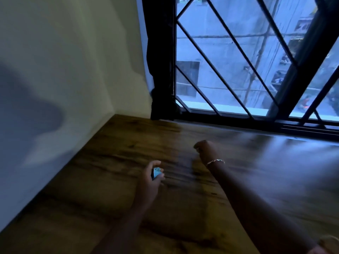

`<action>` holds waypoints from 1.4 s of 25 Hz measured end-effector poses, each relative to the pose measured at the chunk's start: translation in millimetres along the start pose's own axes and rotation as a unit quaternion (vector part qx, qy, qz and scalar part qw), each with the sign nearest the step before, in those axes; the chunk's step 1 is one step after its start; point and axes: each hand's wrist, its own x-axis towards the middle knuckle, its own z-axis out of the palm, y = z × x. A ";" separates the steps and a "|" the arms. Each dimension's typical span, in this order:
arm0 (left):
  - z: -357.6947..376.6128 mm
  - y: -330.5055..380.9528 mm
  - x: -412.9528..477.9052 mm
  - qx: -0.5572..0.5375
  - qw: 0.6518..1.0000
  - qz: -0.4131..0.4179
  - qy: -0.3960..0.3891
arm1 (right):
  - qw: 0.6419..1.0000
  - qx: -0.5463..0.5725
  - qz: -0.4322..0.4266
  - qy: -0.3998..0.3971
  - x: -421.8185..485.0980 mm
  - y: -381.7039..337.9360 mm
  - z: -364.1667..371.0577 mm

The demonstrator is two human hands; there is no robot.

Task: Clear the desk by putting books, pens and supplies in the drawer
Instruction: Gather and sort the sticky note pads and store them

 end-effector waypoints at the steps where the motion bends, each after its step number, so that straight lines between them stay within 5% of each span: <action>1: -9.0 1.9 -7.9 -0.007 1.000 -0.005 0.012 | 0.999 0.050 -0.002 0.002 -13.7 -19.6 0.1; 4: -45.1 4.5 -36.4 0.050 0.995 0.010 0.083 | 0.989 0.142 -0.038 -0.021 -69.6 -80.0 4.5; 8: -118.1 -6.0 -114.6 0.049 0.993 0.025 0.107 | 0.951 0.226 -0.101 -0.187 -174.2 -162.2 25.9; 13: -204.1 -52.3 -221.9 0.084 0.985 -0.071 0.132 | 0.922 0.162 -0.183 -0.301 -281.4 -234.6 71.5; 18: -246.9 -125.1 -299.6 0.174 0.960 -0.203 0.077 | 0.911 0.052 -0.198 -0.358 -353.1 -273.3 148.0; 22: -248.7 -163.7 -324.6 0.239 0.938 -0.246 -0.043 | 0.891 -0.024 -0.185 -0.413 -378.2 -271.4 183.6; 30: -260.0 -163.5 -340.2 0.312 0.928 -0.199 -0.054 | 0.928 0.049 -0.154 -0.335 -385.8 -259.7 160.9; 35: -220.3 -113.1 -329.7 0.381 0.922 -0.071 -0.010 | 0.965 0.056 -0.198 -0.163 -386.9 -221.8 111.5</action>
